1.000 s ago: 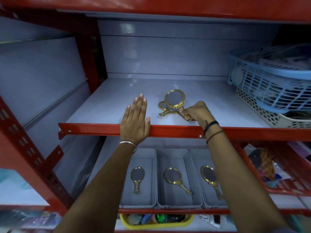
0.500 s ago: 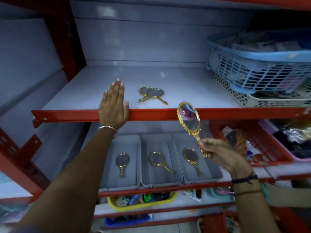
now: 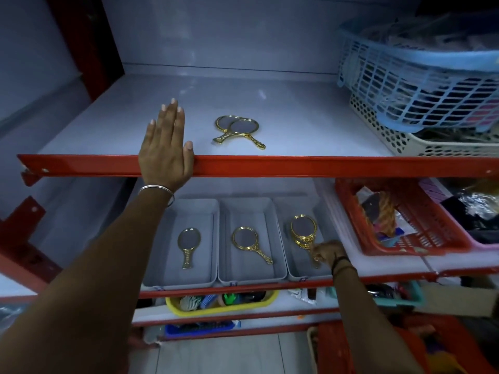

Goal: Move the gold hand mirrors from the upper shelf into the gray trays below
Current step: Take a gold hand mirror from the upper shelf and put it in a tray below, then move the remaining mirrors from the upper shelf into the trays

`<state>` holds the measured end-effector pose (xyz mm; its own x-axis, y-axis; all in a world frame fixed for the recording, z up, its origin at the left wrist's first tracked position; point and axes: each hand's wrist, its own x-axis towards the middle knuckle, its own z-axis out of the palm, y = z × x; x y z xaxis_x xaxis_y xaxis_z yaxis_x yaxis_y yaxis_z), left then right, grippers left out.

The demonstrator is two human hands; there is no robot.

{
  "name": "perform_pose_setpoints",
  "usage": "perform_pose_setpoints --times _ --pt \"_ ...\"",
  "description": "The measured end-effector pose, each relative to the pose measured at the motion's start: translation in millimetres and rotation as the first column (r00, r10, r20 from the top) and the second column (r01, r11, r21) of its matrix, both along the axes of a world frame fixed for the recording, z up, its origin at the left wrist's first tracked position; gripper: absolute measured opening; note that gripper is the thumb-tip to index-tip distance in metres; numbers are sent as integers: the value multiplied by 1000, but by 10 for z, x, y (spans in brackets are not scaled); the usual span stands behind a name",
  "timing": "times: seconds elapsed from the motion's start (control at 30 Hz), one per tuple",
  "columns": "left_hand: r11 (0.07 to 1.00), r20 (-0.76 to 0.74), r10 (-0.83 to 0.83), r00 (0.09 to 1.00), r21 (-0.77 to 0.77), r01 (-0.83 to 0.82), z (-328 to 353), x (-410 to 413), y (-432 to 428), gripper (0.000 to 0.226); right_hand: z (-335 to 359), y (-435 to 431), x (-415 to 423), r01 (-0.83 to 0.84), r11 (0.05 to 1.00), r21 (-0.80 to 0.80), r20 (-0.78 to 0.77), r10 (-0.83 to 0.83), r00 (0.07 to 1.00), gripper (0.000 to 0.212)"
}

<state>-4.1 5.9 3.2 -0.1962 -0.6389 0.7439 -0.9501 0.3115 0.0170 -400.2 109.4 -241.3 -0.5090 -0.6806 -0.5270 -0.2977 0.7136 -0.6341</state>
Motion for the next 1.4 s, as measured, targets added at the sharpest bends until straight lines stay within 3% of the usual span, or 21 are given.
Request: perform_pose_setpoints --times 0.07,0.13,0.2,0.3,0.37,0.47,0.6,0.67,0.73,0.83,0.93,1.07,1.27,1.3,1.4 --pt "1000 -8 -5 1000 -9 5 -6 1 -6 62 -241 -109 -93 -16 996 89 -138 28 990 43" --pt "1000 -8 -3 1000 -16 3 -20 5 -22 62 127 16 188 0 989 145 -202 30 979 51" --pt "1000 -8 5 1000 -20 -6 -23 3 -29 62 512 123 477 1 996 85 -194 16 981 43" --pt "1000 -8 2 1000 -16 -2 -38 -2 -25 61 722 212 583 75 996 -38 -110 -79 991 11" --pt "1000 -11 -2 1000 -16 2 -49 -5 -14 61 854 229 589 104 974 -202 -82 -122 989 28" --pt "1000 -11 5 1000 -21 -5 -63 -16 -3 61 1463 265 814 58 874 -482 79 -22 997 22" --pt "1000 -8 15 1000 -2 -15 -47 -26 6 61 2540 287 1274 -110 655 -747 99 274 957 11" --pt "1000 -9 8 1000 19 -7 -28 -24 9 61 2878 95 1497 -163 590 -791 35 309 950 13" --pt "999 -3 6 1000 35 -6 -8 -7 15 61 3080 -206 1745 -217 577 -788 -74 260 963 28" --pt "999 -2 2 1000 44 -2 12 6 13 61 3181 -693 2101 -359 688 -631 -339 172 925 51" --pt "999 2 0 1000 41 0 16 16 10 61 3220 -992 2426 -433 787 -440 -481 201 854 42" --pt "999 5 -12 1000 43 12 15 28 -10 62 3126 -1249 2527 -372 882 -290 -568 155 808 51" --pt "999 -3 -20 1000 28 20 3 40 -35 62 3085 -1335 2337 -252 908 -334 -369 120 922 19" --pt "999 -2 -22 1000 29 22 2 41 -30 62 3092 -1309 2291 -240 900 -363 -276 142 951 10" --pt "999 -4 -22 1000 36 22 8 39 -19 61 3112 -1198 2165 -78 849 -523 106 156 982 16"
